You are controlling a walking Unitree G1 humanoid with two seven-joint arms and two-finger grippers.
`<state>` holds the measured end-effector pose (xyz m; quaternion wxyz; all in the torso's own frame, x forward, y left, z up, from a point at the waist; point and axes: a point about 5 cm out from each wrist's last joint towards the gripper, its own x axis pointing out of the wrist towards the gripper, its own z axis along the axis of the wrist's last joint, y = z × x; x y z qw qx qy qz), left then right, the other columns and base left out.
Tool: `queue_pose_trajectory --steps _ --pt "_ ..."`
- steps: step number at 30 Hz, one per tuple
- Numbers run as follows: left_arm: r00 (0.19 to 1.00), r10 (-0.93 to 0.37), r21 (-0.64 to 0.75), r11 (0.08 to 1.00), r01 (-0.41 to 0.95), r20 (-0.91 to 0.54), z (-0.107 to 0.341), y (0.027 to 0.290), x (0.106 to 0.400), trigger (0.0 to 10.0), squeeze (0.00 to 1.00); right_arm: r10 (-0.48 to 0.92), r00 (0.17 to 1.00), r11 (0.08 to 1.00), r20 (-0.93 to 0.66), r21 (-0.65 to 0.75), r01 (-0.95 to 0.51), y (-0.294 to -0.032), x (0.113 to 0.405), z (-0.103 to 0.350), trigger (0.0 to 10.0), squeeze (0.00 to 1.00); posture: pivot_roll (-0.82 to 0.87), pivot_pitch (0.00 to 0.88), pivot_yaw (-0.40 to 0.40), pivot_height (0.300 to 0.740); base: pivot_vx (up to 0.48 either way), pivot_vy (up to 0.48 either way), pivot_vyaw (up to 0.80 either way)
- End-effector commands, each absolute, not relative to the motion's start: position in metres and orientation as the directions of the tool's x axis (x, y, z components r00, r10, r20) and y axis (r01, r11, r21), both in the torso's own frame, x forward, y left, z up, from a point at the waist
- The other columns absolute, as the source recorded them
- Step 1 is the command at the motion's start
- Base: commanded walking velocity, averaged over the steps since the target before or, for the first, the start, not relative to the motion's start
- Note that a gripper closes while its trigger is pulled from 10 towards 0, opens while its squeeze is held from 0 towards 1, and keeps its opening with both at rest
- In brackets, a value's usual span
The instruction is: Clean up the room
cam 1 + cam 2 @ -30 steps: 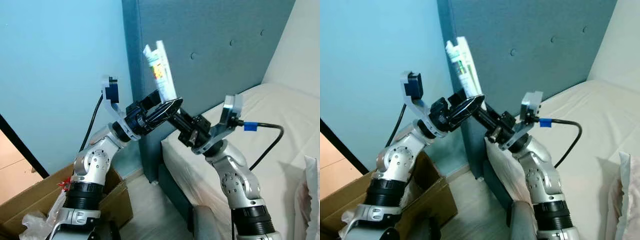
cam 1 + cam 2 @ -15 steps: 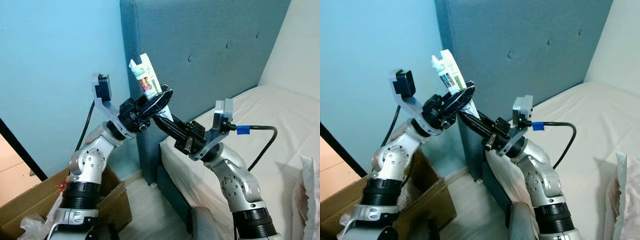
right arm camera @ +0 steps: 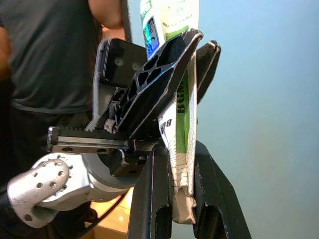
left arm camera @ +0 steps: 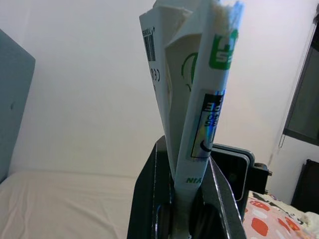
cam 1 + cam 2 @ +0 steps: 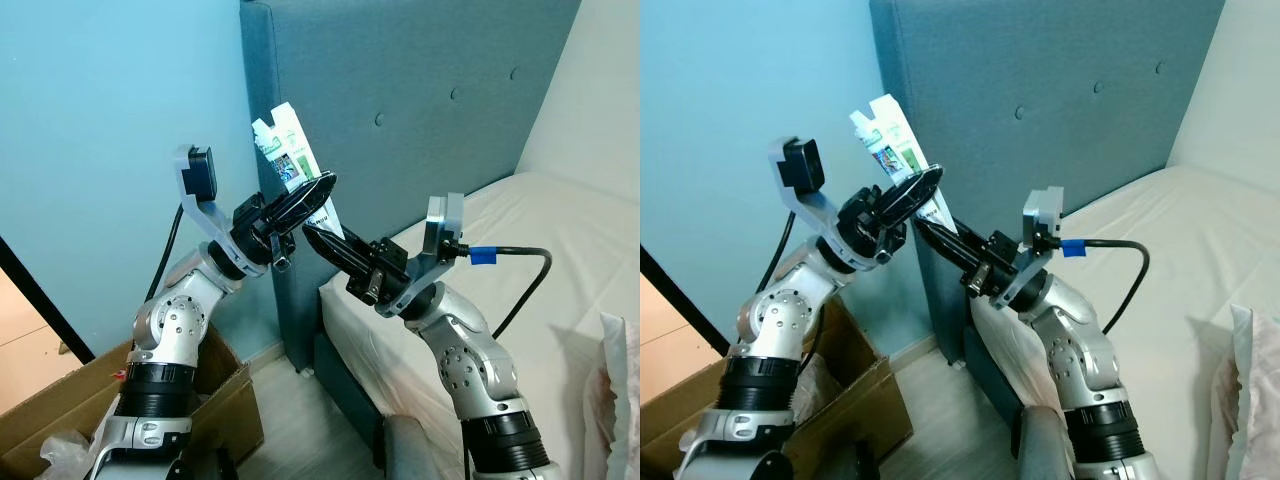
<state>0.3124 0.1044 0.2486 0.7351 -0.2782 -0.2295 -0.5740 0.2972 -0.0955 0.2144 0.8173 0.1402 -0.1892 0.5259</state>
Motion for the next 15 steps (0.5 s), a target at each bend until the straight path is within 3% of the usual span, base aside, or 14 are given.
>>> queue_pose_trajectory --steps 1,3,4,5,15 --pt "0.248 -0.717 -0.142 0.206 0.968 0.652 0.246 0.114 0.311 0.0 0.0 0.743 0.493 0.518 0.453 0.078 -0.852 -0.108 0.309 0.213 10.0 0.0 -0.1 0.0 0.018 0.55 0.0 0.0 0.0" --pt "0.256 -0.715 -0.146 0.213 0.966 0.65 0.245 0.115 0.312 0.0 0.0 0.736 0.504 0.525 0.453 0.088 -0.846 -0.108 0.31 0.212 10.0 0.0 -0.1 0.0 0.017 0.55 0.0 0.0 0.0" --pt "0.27 -0.713 -0.148 0.23 0.962 0.647 0.244 0.116 0.313 0.0 0.0 0.725 0.516 0.536 0.456 0.097 -0.839 -0.11 0.312 0.212 10.0 0.94 -0.09 0.0 0.011 0.55 0.0 0.0 0.0" --pt "0.287 -0.708 -0.152 0.249 0.956 0.646 0.244 0.118 0.315 0.0 0.0 0.719 0.52 0.537 0.462 0.106 -0.837 -0.111 0.312 0.212 10.0 1.0 -0.09 0.0 0.01 0.55 0.0 0.0 0.0" --pt "0.438 -0.663 -0.209 0.399 0.893 0.607 0.232 0.132 0.326 0.0 0.0 0.635 0.624 0.632 0.456 0.158 -0.759 -0.122 0.325 0.209 10.0 1.0 -0.09 0.0 0.015 0.55 0.0 0.0 0.0"
